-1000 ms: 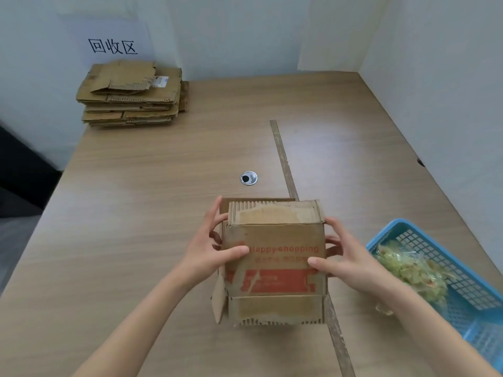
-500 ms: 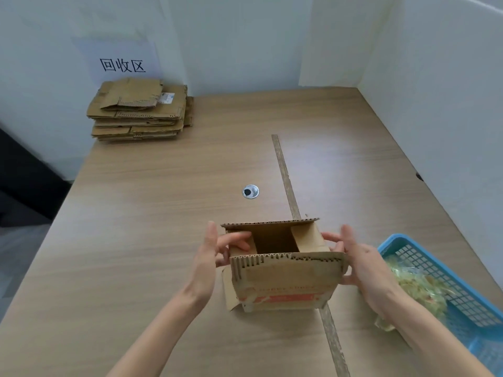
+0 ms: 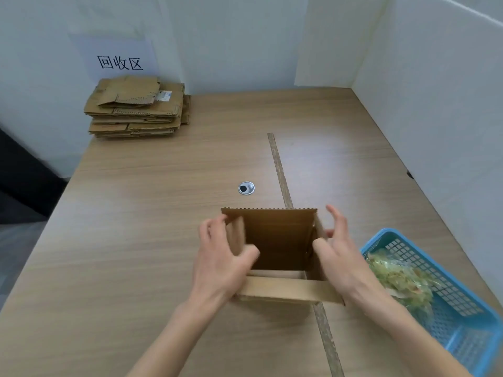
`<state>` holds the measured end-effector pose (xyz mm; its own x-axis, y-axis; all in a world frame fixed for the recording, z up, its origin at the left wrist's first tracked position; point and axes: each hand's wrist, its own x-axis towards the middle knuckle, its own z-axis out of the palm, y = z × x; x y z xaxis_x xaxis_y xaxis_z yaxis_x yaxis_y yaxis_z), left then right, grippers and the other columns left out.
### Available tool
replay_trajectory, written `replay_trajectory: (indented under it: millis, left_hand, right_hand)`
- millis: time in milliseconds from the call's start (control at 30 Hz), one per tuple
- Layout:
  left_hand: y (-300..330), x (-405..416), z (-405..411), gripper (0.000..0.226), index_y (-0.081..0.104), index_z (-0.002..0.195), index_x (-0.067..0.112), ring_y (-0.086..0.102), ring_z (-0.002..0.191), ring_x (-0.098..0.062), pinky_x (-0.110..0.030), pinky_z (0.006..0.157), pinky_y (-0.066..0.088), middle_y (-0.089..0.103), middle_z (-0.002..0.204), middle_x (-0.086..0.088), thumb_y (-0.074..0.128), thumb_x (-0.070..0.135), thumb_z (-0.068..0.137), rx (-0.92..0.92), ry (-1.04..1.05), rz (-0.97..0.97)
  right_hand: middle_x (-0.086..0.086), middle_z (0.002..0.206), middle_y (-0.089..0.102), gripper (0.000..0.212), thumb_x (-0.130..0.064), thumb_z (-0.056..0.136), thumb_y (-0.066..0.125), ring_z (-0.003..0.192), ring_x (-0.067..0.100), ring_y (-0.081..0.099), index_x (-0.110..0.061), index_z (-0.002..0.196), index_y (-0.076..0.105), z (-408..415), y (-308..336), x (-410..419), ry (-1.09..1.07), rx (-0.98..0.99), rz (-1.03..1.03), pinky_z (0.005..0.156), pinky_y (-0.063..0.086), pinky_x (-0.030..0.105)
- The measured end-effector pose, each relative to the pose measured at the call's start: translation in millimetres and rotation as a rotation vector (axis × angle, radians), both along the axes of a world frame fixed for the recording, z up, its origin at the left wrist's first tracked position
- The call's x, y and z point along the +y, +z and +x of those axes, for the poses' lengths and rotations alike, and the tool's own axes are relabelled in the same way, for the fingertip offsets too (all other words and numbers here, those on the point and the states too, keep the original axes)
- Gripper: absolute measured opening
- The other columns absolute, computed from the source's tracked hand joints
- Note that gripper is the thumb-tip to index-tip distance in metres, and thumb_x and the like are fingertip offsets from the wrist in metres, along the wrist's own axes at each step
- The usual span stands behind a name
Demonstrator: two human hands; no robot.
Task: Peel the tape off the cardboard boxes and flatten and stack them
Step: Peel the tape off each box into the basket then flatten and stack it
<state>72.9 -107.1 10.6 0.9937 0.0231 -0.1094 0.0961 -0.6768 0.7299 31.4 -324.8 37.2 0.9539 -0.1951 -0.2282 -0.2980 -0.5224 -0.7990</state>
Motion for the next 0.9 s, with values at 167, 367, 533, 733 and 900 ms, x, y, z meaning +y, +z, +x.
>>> replay_trajectory:
  millis: [167,367,533,733,900]
  left_hand:
    - [8,21,5,0.086,0.024,0.159,0.04,0.048,0.054,-0.003,-0.012,0.053,0.039,0.054,0.064,0.02,0.051,0.022,0.08,-0.165,0.015,-0.247]
    - [-24,49,-10,0.09,0.041,0.141,0.054,0.072,0.094,-0.005,-0.026,0.06,0.061,0.062,0.118,0.034,0.082,0.003,0.08,-0.254,-0.009,-0.405]
    - [-97,55,-64,0.089,0.047,0.128,0.068,0.074,0.085,-0.006,-0.023,0.075,0.059,0.071,0.11,0.013,0.085,0.006,0.076,0.08,0.197,-0.386]
    - [-143,67,-93,0.072,0.042,0.152,0.034,0.066,0.089,-0.015,-0.02,0.074,0.047,0.073,0.107,-0.002,0.071,0.017,0.088,0.195,0.055,-0.065]
    - [-141,83,-80,0.059,0.035,0.156,0.041,0.059,0.079,-0.027,-0.037,0.067,0.046,0.072,0.1,-0.01,0.04,0.034,0.098,0.206,-0.082,0.338]
  right_hand:
    - [-0.026,0.106,0.061,0.04,-0.016,0.098,0.039,0.1,-0.002,0.055,-0.043,0.114,0.062,2,11,-22,0.096,-0.188,0.103,0.088,0.045,0.03]
    - [-0.028,0.153,0.042,0.086,0.015,0.092,0.042,0.145,-0.001,0.035,-0.051,0.147,0.043,-12,-26,-32,0.321,-0.189,0.019,0.119,0.035,0.03]
    - [-0.027,0.162,0.016,0.085,0.01,0.091,0.038,0.153,0.0,0.015,-0.047,0.154,0.034,-30,-99,-9,0.603,0.046,-0.39,0.125,0.012,0.02]
    - [-0.02,0.167,0.01,0.068,-0.006,0.097,0.036,0.155,0.005,0.006,-0.041,0.155,0.034,-41,-144,9,0.661,0.136,-0.546,0.126,0.012,0.031]
    - [-0.021,0.152,0.045,0.053,-0.049,0.098,0.028,0.142,0.005,0.039,-0.041,0.149,0.039,-40,-153,11,0.532,0.012,-0.561,0.11,0.038,0.03]
